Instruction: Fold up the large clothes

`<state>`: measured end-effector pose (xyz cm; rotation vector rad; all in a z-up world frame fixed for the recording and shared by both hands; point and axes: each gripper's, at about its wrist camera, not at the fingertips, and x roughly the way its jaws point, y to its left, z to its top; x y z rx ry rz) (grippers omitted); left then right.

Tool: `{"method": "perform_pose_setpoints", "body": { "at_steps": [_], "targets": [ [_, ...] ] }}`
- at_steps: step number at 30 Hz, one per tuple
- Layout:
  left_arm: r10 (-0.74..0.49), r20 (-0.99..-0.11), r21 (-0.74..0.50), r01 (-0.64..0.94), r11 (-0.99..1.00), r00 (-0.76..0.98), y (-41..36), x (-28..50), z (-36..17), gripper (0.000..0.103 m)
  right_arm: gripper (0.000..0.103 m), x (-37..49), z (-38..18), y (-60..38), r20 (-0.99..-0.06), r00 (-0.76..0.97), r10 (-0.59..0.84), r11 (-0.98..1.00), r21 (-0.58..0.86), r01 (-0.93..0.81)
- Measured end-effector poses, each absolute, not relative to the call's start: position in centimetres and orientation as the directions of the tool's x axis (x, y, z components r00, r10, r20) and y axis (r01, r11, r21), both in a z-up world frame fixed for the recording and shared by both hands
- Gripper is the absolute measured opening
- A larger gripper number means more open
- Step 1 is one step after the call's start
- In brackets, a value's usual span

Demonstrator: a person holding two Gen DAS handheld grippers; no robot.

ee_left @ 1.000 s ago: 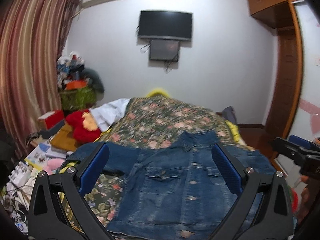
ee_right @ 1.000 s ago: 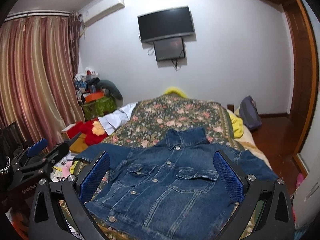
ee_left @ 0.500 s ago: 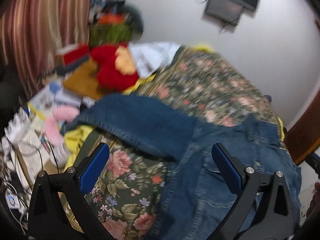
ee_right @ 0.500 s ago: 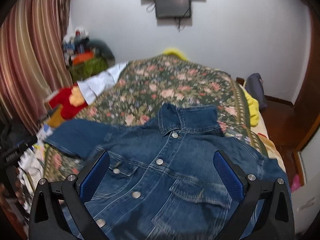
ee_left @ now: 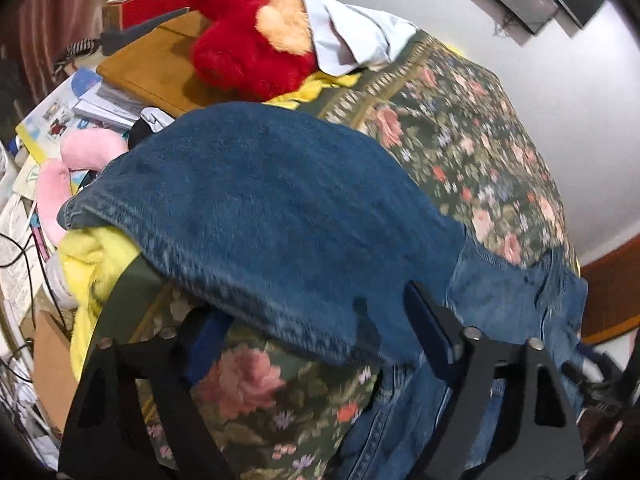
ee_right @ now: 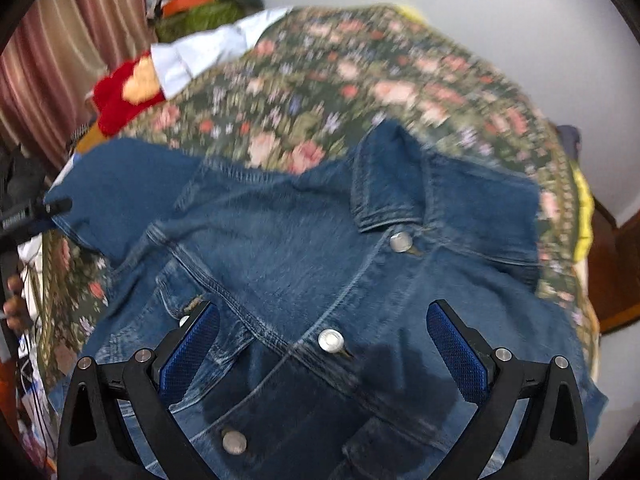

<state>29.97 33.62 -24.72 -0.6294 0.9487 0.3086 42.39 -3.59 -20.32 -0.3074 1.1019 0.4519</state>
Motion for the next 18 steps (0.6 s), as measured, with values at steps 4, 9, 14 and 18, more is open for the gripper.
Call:
{"method": "perform_pose_setpoints", "body": {
  "at_steps": [4, 9, 14, 18],
  "targets": [
    [0.055, -0.831, -0.297, -0.524, 0.798, 0.554, 33.9, 31.4, -24.3, 0.06, 0.103, 44.4, -23.2, -2.7, -0.937, 0.285, 0.202, 0.861, 0.031, -0.508],
    [0.241, -0.827, -0.063, -0.511, 0.857, 0.507, 32.7, 33.3, -22.6, 0.022, 0.103, 45.8, -26.0, -2.4, -0.96, 0.187, 0.207, 0.874, 0.096, -0.477],
    [0.319, -0.737, 0.048, -0.424, 0.904, 0.596, 29.1, 34.1, -17.9, 0.015, 0.103, 45.3, -26.1, -1.6, -0.967, 0.181, 0.181, 0.848, 0.06, -0.527],
    [0.262, -0.679, 0.085, -0.281, 0.956, 0.685, 23.8, 34.6, -14.9, 0.014, 0.103, 44.7, -25.2, -2.0, -0.966, 0.147, 0.214, 0.847, 0.108, -0.521]
  ]
}}
